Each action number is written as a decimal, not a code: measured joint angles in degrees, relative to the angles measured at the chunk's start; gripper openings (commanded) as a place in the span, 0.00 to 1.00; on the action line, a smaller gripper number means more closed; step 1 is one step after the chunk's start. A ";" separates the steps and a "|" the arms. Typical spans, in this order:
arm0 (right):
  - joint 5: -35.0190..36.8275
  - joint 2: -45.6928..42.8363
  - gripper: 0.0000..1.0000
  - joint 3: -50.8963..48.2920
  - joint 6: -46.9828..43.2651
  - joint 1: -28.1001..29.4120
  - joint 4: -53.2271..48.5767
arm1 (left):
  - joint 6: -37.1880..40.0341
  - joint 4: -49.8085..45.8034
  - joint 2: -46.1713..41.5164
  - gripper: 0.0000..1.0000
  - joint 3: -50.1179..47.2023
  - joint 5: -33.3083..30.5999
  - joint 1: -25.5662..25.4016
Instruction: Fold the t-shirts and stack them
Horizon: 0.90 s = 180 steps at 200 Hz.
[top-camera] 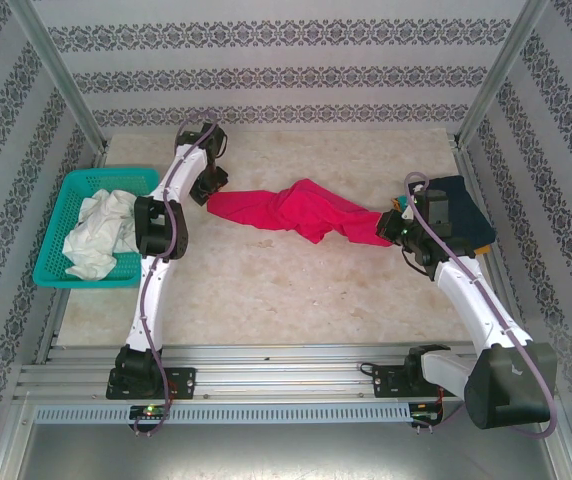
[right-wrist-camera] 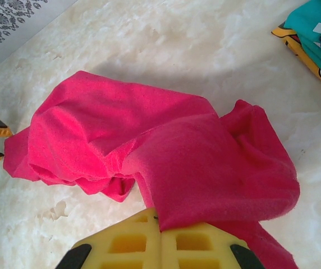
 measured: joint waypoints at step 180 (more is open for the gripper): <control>0.44 0.31 0.00 23.78 -2.62 -3.87 -2.45 | 3.96 3.28 -11.69 0.00 6.40 0.15 2.47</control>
